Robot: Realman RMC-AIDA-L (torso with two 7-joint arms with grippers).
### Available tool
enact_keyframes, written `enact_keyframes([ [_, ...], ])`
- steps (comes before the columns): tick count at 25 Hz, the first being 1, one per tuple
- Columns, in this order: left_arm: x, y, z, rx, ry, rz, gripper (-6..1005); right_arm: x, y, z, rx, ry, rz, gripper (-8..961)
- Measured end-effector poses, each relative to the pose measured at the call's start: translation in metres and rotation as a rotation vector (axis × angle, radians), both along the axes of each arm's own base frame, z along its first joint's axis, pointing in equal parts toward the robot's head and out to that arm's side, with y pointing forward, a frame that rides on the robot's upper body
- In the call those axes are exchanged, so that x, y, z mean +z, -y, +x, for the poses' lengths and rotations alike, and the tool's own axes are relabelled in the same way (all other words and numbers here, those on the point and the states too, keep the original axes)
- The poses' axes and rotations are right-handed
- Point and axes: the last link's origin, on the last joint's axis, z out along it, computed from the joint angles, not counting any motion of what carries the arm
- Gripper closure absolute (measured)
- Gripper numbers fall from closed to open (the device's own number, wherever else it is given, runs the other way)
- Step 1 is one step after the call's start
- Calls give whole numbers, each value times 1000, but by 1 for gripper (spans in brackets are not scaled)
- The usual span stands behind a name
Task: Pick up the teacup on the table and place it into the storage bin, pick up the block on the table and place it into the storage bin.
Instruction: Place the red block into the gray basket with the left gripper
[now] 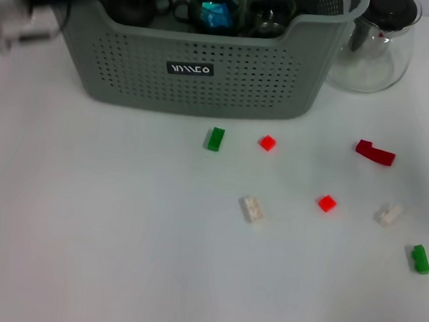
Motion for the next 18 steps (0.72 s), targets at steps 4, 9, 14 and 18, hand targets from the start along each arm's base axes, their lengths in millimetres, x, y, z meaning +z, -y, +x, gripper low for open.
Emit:
enact_keyframes([
  [4,8,-54,41,191,-176,-12,583,-2,-1,-1,4,0,-7,436],
  [9,-7,-103,79,414,-407,6,583,-5,-1,-3,11,-1,-12,435],
  [14,-41,-129,89,522,-572,75,582,-7,-1,-3,16,0,-10,435],
  [18,-68,-138,86,566,-690,104,570,-7,-1,-4,17,-1,-10,436],
])
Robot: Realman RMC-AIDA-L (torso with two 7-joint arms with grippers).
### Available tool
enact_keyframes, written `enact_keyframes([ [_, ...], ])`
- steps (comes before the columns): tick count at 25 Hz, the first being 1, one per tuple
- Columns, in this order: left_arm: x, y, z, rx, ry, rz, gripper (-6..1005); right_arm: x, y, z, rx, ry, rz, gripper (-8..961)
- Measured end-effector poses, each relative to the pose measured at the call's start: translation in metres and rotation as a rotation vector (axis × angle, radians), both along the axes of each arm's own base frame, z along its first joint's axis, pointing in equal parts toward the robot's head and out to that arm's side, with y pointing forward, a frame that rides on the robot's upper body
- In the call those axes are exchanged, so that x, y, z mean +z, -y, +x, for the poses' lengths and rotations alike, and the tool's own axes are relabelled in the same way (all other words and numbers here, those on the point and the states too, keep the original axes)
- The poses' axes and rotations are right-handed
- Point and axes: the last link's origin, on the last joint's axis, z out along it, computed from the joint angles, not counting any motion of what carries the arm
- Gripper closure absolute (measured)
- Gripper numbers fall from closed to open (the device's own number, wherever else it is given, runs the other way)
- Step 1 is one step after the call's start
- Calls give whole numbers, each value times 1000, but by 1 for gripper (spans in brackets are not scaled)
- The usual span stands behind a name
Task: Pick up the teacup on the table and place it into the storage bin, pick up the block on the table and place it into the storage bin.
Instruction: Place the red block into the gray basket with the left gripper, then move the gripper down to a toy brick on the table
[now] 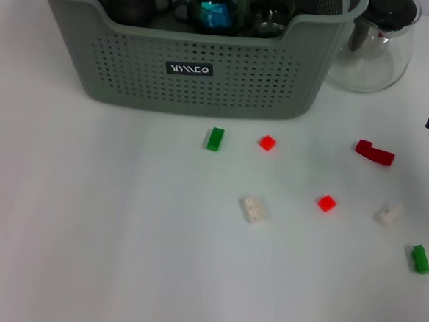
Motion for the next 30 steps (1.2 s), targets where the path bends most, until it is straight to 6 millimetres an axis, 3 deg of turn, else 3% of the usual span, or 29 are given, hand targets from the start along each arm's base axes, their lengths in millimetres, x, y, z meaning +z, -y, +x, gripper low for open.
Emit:
enact_keyframes([
  [4,-9,-5,-1,54,-78,6,553,0,0,0,1,0,0,436],
  [10,-4,-2,4,34,-48,39,529,0,0,0,-1,0,0,436],
  [11,-1,0,5,29,-27,52,488,0,0,0,-2,0,0,436],
  [15,29,16,14,-48,172,138,322,0,1,2,-6,-1,0,436],
  [19,64,53,12,-191,453,129,317,0,2,3,-11,-2,3,435],
  [24,94,108,-18,-401,703,7,316,-1,2,2,-6,-2,0,435],
  [25,97,123,-33,-443,744,-23,316,-1,2,2,-6,-2,0,435],
  [28,86,150,-80,-492,742,-73,317,-1,1,1,-7,-4,-2,436],
  [30,73,160,-101,-494,702,-88,317,0,1,1,-9,-5,-4,436],
])
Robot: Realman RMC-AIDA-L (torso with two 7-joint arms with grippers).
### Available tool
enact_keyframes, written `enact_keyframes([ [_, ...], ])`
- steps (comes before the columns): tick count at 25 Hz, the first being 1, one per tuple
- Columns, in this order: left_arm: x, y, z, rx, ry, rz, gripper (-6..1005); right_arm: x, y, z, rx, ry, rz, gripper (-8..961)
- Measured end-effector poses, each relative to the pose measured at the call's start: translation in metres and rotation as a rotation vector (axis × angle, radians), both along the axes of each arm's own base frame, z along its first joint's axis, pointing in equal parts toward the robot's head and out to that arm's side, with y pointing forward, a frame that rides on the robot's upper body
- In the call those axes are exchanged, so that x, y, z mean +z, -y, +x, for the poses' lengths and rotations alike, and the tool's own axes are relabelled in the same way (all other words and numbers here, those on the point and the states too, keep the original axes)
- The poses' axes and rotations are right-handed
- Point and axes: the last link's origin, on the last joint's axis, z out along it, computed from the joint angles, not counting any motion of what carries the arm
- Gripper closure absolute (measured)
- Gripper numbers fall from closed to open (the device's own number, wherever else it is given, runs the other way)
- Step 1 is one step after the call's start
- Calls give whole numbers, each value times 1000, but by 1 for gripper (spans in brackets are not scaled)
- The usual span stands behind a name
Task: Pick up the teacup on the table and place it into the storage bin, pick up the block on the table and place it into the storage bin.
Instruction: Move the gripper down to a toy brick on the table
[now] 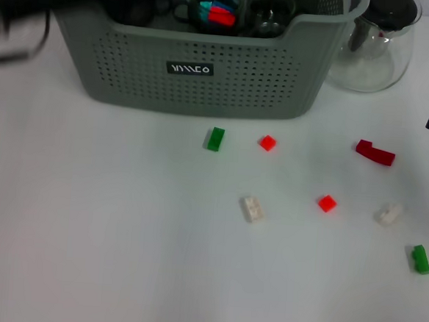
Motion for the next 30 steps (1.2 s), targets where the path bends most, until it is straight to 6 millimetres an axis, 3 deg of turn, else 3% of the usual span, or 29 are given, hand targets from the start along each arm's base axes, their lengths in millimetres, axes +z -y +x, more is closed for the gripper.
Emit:
enact_keyframes([
  [2,-27,15,-29,4,-76,-27,318,0,0,0,-2,-1,-2,436],
  [7,-89,39,-64,-18,-185,-85,319,2,-1,0,-9,-2,-5,435],
  [14,-159,58,-76,-68,-298,-73,320,2,-1,1,-11,-3,-6,436],
  [22,-197,67,-78,-85,-398,-54,324,2,0,1,-14,-5,-7,436],
  [30,-208,66,-77,-61,-420,9,339,1,2,2,-19,-7,-8,436],
])
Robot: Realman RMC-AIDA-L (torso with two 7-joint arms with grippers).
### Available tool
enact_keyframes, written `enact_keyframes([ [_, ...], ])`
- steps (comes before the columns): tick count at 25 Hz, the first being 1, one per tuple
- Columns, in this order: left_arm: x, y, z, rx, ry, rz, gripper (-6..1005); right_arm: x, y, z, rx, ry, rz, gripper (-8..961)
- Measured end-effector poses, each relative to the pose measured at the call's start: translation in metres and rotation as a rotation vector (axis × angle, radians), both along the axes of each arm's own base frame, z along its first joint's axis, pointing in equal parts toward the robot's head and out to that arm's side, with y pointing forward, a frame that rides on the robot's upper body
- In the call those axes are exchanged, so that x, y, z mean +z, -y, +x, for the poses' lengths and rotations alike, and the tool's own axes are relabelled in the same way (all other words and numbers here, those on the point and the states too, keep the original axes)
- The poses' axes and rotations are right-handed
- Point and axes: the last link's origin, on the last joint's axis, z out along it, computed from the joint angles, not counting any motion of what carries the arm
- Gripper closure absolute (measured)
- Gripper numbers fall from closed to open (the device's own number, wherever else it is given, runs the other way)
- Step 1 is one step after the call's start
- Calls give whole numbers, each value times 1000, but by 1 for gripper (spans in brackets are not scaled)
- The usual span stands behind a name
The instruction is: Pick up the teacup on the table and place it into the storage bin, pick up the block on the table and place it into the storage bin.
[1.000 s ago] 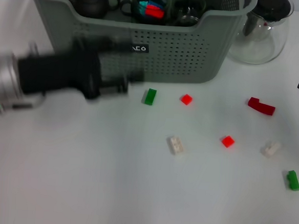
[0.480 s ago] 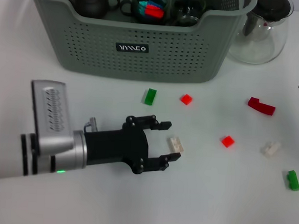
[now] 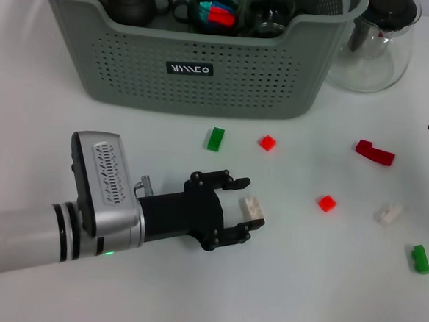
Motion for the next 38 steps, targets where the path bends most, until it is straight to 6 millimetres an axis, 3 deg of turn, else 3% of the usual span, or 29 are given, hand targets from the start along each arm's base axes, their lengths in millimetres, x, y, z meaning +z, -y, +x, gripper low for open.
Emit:
enact_keyframes([
  [13,-9,0,1,45,-16,-7,377,0,1,1,-3,1,-2,435],
  [28,-7,0,4,31,4,-16,574,-3,1,3,-10,12,-11,435],
  [32,22,-1,6,41,144,-38,600,-1,2,3,-12,14,-9,436],
  [38,103,-13,15,40,363,-74,599,-1,1,3,-11,17,-6,436],
])
